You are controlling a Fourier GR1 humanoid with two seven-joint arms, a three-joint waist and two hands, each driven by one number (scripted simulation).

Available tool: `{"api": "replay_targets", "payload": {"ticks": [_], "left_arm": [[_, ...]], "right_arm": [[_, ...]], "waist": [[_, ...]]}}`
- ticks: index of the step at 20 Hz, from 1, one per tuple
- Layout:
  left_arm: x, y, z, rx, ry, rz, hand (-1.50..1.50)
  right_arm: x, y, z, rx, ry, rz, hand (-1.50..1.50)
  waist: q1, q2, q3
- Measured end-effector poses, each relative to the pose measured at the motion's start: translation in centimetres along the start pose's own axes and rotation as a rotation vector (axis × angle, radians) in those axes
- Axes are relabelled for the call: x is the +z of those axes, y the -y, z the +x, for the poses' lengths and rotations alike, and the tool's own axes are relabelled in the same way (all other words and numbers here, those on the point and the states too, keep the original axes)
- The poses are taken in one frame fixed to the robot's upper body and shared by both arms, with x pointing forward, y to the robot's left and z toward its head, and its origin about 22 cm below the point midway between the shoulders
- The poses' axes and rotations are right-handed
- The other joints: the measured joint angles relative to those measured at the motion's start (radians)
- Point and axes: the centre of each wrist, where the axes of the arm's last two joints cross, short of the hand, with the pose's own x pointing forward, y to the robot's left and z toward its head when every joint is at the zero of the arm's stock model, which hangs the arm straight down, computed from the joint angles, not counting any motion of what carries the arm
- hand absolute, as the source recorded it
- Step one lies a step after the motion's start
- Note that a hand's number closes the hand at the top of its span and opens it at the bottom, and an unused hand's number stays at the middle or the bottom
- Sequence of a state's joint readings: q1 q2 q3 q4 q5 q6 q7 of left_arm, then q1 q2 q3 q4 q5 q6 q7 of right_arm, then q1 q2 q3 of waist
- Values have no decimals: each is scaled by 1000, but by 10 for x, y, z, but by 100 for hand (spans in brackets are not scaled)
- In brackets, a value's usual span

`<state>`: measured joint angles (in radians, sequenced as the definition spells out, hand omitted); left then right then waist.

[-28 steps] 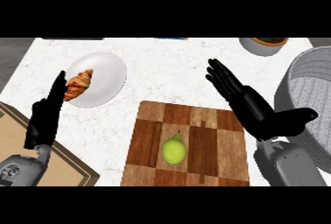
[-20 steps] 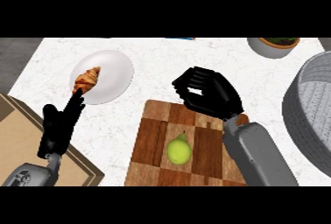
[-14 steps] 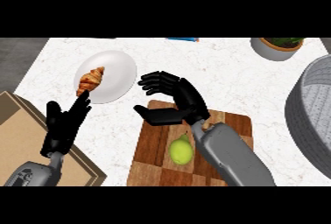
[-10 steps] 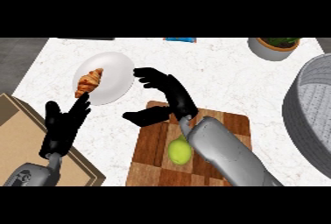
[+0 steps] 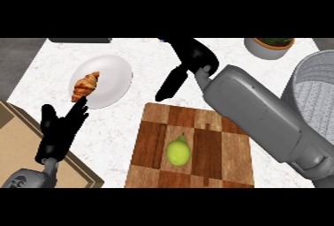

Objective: Pick the pear from the cutting board and place it in the basket

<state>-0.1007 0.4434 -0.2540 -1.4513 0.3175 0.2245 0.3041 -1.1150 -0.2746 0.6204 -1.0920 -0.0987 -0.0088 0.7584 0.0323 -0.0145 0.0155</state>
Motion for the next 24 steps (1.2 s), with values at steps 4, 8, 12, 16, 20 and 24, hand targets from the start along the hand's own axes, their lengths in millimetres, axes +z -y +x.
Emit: {"api": "replay_targets", "payload": {"ticks": [4, 8, 12, 16, 20, 24], "left_arm": [[2, -1, 0, 7, 9, 3, 0], [3, -1, 1, 12, 16, -1, 0], [4, -3, -1, 18, 19, 3, 0], [6, -4, -2, 20, 28, 0, 0], [9, -6, -5, 23, 35, 3, 0], [10, -7, -6, 25, 32, 7, 0]], "right_arm": [[9, 48, 22, 123, -64, 98, -150], [14, 80, 31, 180, -103, 241, -150], [14, 99, 27, 208, -109, 347, -150], [12, 110, 26, 231, -116, 411, -150], [9, 109, 22, 239, -117, 454, -150], [4, 98, 21, 240, -126, 480, -150]], "waist": [[-1, 3, 0], [-2, 6, 0], [-9, 6, 1], [-11, 6, 2], [-19, 4, 3], [-24, 3, 4]]}}
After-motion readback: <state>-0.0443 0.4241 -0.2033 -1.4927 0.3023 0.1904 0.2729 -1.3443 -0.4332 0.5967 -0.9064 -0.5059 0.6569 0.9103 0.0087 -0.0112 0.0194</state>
